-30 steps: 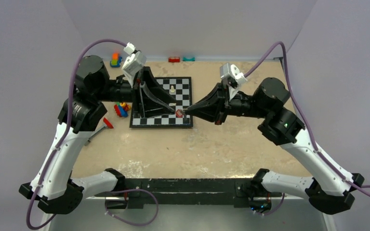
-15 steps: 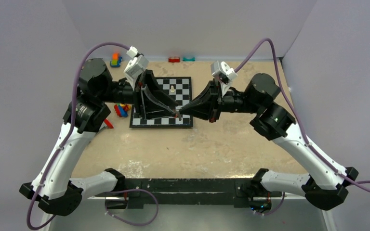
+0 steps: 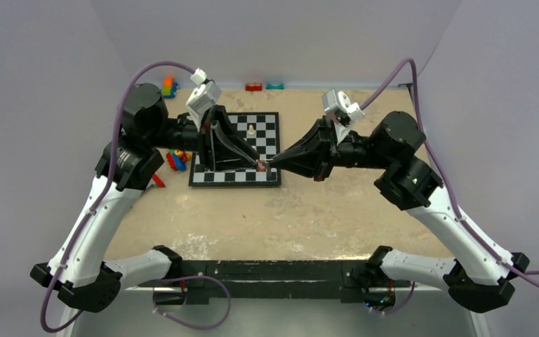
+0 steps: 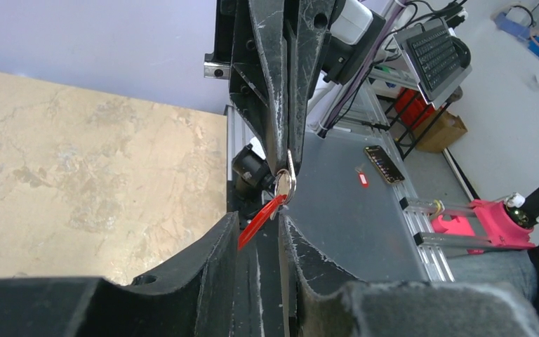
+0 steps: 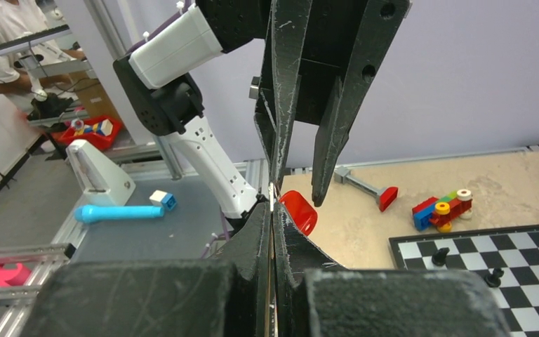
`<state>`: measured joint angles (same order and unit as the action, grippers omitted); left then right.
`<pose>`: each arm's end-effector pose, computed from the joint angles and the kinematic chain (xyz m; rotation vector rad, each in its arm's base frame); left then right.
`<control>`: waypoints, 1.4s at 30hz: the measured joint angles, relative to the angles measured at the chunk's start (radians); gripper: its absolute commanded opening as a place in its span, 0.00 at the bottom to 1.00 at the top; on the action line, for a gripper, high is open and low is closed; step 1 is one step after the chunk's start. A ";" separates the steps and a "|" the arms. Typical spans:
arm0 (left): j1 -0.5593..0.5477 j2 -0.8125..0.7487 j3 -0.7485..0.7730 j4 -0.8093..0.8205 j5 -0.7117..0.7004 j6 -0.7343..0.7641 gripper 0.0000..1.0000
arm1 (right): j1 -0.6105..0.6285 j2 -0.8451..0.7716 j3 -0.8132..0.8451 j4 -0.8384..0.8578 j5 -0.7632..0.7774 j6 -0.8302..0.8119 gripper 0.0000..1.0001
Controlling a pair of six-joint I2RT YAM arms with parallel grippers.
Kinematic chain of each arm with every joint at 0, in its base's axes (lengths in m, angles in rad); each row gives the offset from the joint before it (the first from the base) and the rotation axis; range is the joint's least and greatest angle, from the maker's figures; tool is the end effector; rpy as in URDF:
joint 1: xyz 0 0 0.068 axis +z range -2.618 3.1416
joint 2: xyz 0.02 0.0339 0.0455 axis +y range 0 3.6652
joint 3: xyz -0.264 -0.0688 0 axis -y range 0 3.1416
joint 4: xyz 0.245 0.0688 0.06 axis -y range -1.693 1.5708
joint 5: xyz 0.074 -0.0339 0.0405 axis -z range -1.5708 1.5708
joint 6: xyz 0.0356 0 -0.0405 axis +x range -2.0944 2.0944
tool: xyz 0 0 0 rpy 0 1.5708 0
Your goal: Remove the keys from the keyring
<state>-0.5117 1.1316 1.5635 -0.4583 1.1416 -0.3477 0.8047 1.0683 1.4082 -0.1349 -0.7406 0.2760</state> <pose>0.1532 -0.1232 0.5071 1.0893 1.4605 -1.5285 0.1227 0.1622 0.5035 -1.0259 1.1945 1.3717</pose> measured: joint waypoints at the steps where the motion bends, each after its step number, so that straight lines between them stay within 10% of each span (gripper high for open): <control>1: 0.000 0.000 0.000 0.000 0.000 0.000 0.31 | -0.001 -0.003 0.000 0.001 0.000 0.000 0.00; 8: 0.000 -0.001 -0.004 0.055 0.006 -0.029 0.43 | -0.005 -0.008 0.000 0.011 0.000 0.001 0.00; 27: 0.000 -0.199 -0.298 0.506 -0.319 -0.237 0.38 | -0.013 -0.027 -0.063 0.285 0.024 0.192 0.00; 42: 0.000 -0.131 -0.288 0.744 -0.237 -0.393 0.41 | -0.013 -0.008 -0.070 0.316 0.042 0.221 0.00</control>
<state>-0.5117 1.0004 1.2755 0.2855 0.9051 -0.7410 0.7914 1.0599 1.3380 0.1814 -0.6987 0.4973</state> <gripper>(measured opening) 0.403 0.010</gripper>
